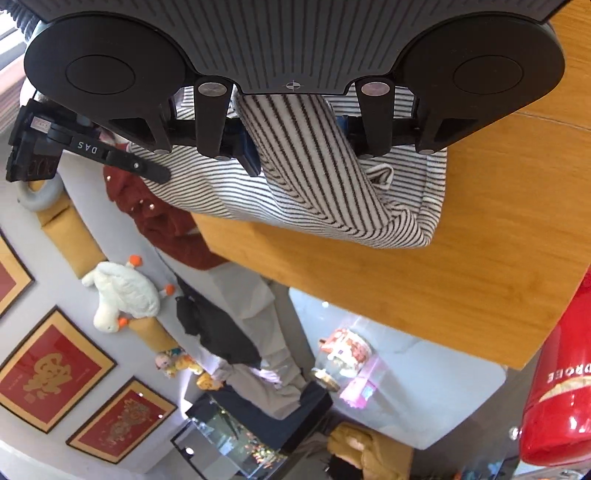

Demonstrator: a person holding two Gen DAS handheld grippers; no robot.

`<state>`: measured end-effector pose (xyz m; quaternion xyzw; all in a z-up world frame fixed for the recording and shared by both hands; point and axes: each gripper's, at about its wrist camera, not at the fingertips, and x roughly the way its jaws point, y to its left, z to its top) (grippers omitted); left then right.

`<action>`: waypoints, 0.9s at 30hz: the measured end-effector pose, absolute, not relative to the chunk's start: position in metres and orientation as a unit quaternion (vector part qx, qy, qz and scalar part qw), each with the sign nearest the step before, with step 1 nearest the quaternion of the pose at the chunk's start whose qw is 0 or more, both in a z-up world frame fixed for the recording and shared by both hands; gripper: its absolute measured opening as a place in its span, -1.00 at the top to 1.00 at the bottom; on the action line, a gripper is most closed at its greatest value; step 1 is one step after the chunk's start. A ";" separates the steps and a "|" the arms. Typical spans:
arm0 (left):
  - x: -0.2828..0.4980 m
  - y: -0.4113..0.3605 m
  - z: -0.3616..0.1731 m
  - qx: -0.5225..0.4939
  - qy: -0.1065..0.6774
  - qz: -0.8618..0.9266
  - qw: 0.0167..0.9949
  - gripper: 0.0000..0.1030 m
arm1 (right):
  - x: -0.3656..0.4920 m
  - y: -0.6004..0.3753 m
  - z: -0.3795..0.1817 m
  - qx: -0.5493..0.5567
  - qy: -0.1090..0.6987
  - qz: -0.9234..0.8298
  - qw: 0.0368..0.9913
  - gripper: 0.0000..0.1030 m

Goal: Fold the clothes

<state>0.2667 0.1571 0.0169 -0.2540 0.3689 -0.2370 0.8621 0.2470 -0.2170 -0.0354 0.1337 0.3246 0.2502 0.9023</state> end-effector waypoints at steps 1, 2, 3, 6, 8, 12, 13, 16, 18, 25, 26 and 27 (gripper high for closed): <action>0.258 0.160 0.020 -0.257 0.366 -0.243 0.861 0.18 | 0.240 -0.221 -0.033 0.140 0.324 0.258 0.899 0.66; 0.249 0.163 0.021 -0.261 0.364 -0.249 0.859 0.17 | 0.232 -0.224 -0.033 0.142 0.327 0.262 0.897 0.66; 0.239 0.166 0.023 -0.264 0.363 -0.255 0.857 0.17 | 0.225 -0.227 -0.034 0.144 0.329 0.267 0.894 0.66; 0.221 0.164 0.011 -0.255 0.381 -0.255 0.851 0.15 | 0.212 -0.226 -0.045 0.121 0.343 0.262 0.894 0.66; 0.215 0.160 -0.004 -0.242 0.400 -0.242 0.850 0.10 | 0.211 -0.220 -0.060 0.092 0.357 0.239 0.898 0.66; 0.212 0.159 -0.028 -0.227 0.427 -0.209 0.850 0.08 | 0.212 -0.210 -0.080 0.059 0.374 0.225 0.898 0.60; 0.210 0.161 -0.027 -0.227 0.425 -0.205 0.852 0.07 | 0.211 -0.208 -0.080 0.052 0.374 0.225 0.898 0.57; 0.203 0.164 -0.016 -0.203 0.412 -0.188 0.868 -0.02 | 0.207 -0.204 -0.077 0.017 0.375 0.225 0.899 0.51; 0.196 0.163 -0.002 -0.178 0.394 -0.171 0.885 -0.14 | 0.205 -0.205 -0.072 0.007 0.368 0.222 0.903 0.14; 0.166 0.142 0.034 -0.204 0.339 -0.263 0.880 -0.86 | 0.224 -0.217 -0.039 0.028 0.312 0.205 0.927 -0.86; 0.167 0.136 0.030 -0.215 0.349 -0.279 0.869 -0.86 | 0.232 -0.214 -0.039 0.024 0.308 0.198 0.930 -0.90; 0.170 0.127 0.021 -0.226 0.367 -0.290 0.854 -0.86 | 0.241 -0.212 -0.038 0.019 0.304 0.191 0.933 -0.90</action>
